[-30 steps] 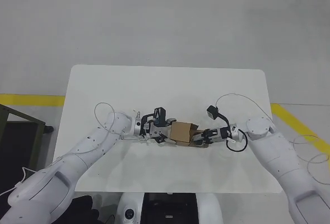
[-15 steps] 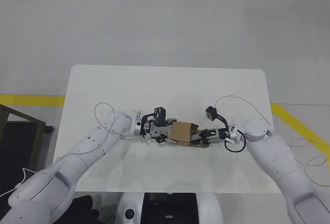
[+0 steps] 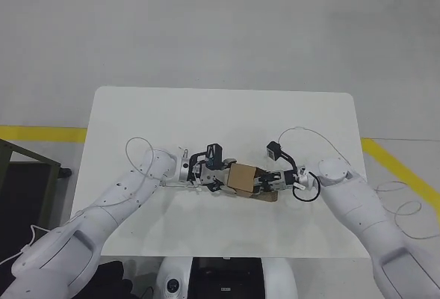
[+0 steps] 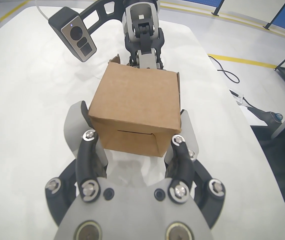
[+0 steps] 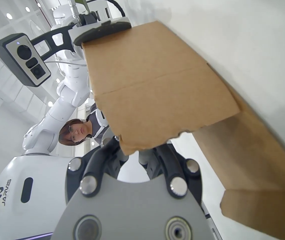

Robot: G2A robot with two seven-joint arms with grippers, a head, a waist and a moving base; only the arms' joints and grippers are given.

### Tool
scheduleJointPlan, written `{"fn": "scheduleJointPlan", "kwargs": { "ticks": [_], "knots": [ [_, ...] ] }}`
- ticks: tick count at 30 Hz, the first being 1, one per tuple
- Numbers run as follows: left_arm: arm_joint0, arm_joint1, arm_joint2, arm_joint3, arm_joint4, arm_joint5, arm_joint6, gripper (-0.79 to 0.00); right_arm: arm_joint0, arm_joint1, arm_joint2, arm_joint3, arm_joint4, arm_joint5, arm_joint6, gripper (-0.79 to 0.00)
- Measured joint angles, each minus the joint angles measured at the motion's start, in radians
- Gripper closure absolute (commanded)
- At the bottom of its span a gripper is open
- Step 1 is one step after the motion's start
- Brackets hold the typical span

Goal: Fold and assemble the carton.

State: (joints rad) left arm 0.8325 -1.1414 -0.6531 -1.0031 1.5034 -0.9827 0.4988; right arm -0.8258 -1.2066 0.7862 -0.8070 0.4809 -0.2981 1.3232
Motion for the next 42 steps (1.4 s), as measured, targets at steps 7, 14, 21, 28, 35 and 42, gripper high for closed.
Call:
{"fn": "scheduleJointPlan", "kwargs": {
  "ticks": [7, 14, 21, 28, 35, 42],
  "knots": [
    [0.000, -0.001, -0.006, 0.009, 0.002, -0.003, 0.000, -0.560, 0.009, 0.021, 0.043, 0.036, -0.021, -0.027, 0.041, 0.000],
    [0.003, -0.004, -0.008, 0.012, 0.007, -0.001, 0.002, -0.554, -0.030, 0.074, 0.151, -0.008, -0.043, -0.032, 0.002, 0.000],
    [0.006, -0.004, -0.013, 0.012, 0.012, 0.001, 0.004, -0.551, -0.064, 0.102, 0.214, -0.089, -0.088, 0.002, -0.075, 0.000],
    [0.012, -0.002, -0.023, 0.009, 0.014, 0.003, 0.003, -0.526, -0.056, 0.085, 0.163, -0.098, -0.108, 0.026, -0.060, 0.000],
    [0.016, -0.001, -0.029, 0.004, 0.013, -0.003, -0.007, -0.502, -0.056, 0.067, 0.126, -0.077, -0.097, 0.010, -0.052, 0.000],
    [0.020, 0.001, -0.038, -0.001, 0.015, -0.007, -0.009, -0.511, -0.034, 0.074, 0.152, -0.041, -0.121, -0.007, -0.070, 0.000]
  ]
}}
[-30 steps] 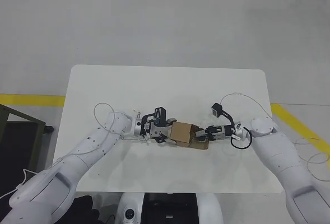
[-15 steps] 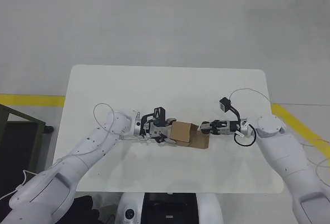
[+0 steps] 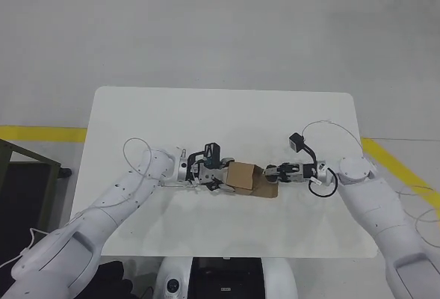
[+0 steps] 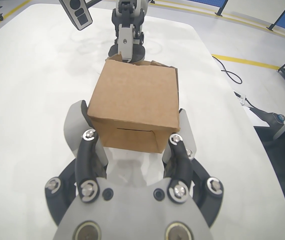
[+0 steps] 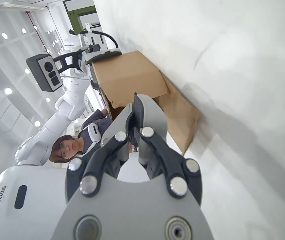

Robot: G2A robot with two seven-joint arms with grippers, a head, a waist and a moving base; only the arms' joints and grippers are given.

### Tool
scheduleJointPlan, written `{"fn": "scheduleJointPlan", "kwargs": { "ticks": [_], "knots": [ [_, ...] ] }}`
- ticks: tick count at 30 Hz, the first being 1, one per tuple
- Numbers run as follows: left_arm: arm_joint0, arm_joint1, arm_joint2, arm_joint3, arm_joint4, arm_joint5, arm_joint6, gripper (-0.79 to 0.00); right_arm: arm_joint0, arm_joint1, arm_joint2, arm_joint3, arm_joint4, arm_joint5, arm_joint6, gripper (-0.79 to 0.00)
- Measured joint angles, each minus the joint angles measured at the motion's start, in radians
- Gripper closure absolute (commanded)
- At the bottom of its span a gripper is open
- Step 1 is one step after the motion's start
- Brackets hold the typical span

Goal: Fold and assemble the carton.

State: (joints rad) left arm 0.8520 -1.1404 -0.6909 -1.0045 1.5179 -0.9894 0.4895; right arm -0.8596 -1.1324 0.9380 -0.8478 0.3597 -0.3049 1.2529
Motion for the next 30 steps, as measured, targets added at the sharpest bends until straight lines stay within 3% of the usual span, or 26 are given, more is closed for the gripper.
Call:
{"fn": "scheduleJointPlan", "kwargs": {
  "ticks": [6, 30],
  "knots": [
    [0.007, -0.002, -0.001, -0.010, -0.003, 0.002, -0.004, -0.508, 0.009, 0.000, 0.000, -0.004, -0.045, -0.001, -0.051, 0.000],
    [0.001, -0.010, -0.005, 0.000, -0.005, -0.002, -0.013, -0.520, 0.012, -0.072, -0.102, 0.022, 0.057, -0.010, -0.049, 0.000]
  ]
}}
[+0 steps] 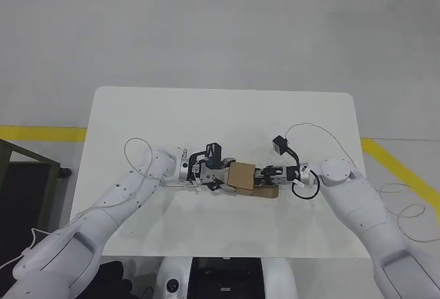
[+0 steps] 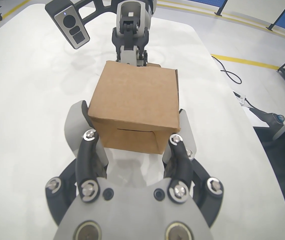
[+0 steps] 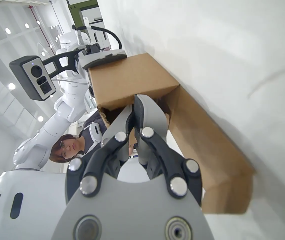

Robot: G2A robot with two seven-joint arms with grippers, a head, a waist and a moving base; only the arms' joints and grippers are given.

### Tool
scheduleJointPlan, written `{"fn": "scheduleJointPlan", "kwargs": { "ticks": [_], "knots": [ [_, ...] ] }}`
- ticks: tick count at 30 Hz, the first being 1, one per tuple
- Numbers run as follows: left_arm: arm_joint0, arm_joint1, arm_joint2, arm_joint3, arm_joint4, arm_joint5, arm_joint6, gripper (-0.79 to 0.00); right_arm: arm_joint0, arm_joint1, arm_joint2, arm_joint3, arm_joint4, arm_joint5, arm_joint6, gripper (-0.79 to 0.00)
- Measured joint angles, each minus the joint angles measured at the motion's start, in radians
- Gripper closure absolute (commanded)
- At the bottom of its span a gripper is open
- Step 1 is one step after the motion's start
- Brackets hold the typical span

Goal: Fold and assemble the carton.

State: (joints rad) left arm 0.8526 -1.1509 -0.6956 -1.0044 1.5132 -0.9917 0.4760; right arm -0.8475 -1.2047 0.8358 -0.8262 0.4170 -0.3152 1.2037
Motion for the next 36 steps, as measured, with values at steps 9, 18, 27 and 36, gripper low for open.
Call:
{"fn": "scheduleJointPlan", "kwargs": {
  "ticks": [9, 18, 27, 36],
  "knots": [
    [0.003, -0.002, -0.006, 0.003, -0.006, 0.002, -0.004, -0.529, 0.017, -0.034, -0.033, 0.061, 0.044, -0.018, 0.005, 0.000],
    [0.007, -0.003, -0.010, 0.000, -0.012, 0.003, -0.015, -0.542, 0.029, -0.058, -0.047, 0.108, 0.070, -0.044, 0.019, 0.000],
    [0.008, -0.003, -0.019, -0.003, -0.015, 0.001, -0.023, -0.529, 0.059, -0.033, 0.001, 0.136, 0.018, -0.030, 0.031, 0.000],
    [0.016, -0.001, -0.026, -0.009, -0.011, 0.001, -0.023, -0.529, -0.024, 0.067, 0.177, 0.006, -0.038, 0.044, 0.025, -0.092]
  ]
}}
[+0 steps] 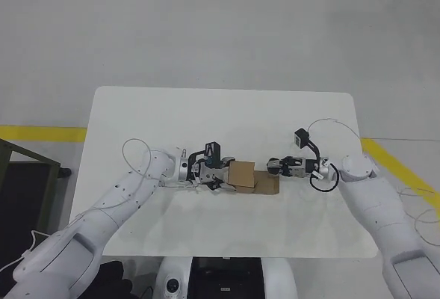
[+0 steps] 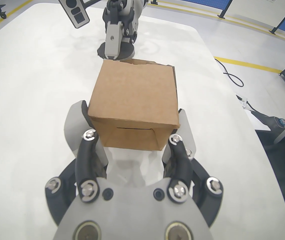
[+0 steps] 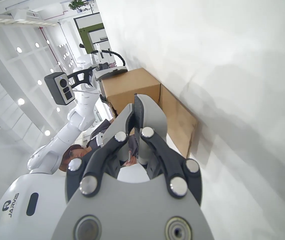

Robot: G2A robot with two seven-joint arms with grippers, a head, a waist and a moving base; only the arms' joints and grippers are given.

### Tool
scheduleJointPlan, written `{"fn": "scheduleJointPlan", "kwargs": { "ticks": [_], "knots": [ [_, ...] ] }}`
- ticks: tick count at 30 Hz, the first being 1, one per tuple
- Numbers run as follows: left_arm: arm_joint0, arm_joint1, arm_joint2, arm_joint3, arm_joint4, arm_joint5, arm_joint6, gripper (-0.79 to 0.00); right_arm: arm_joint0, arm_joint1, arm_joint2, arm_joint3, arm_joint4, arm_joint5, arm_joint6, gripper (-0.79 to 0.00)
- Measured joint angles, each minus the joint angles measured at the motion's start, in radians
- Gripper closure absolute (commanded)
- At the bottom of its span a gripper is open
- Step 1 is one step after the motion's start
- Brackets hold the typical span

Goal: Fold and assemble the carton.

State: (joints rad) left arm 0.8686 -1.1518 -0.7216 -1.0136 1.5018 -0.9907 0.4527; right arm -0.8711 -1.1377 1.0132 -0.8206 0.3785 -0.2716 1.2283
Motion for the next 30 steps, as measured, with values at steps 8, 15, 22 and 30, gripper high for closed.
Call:
{"fn": "scheduleJointPlan", "kwargs": {
  "ticks": [8, 15, 22, 30],
  "knots": [
    [0.003, 0.001, -0.006, -0.001, 0.003, 0.000, -0.001, -0.523, -0.139, 0.081, 0.130, -0.251, -0.177, 0.197, -0.029, -0.142],
    [0.011, 0.004, -0.013, -0.001, 0.006, -0.004, 0.003, -0.523, -0.255, 0.116, 0.183, -0.453, -0.271, 0.281, -0.027, -0.151],
    [0.011, 0.004, -0.014, -0.005, 0.008, -0.007, 0.003, -0.520, -0.307, 0.127, 0.178, -0.531, -0.367, 0.266, -0.070, -0.099],
    [0.011, 0.000, -0.009, -0.007, 0.009, -0.006, 0.007, -0.526, -0.315, 0.124, 0.145, -0.539, -0.413, 0.214, -0.127, -0.074]
  ]
}}
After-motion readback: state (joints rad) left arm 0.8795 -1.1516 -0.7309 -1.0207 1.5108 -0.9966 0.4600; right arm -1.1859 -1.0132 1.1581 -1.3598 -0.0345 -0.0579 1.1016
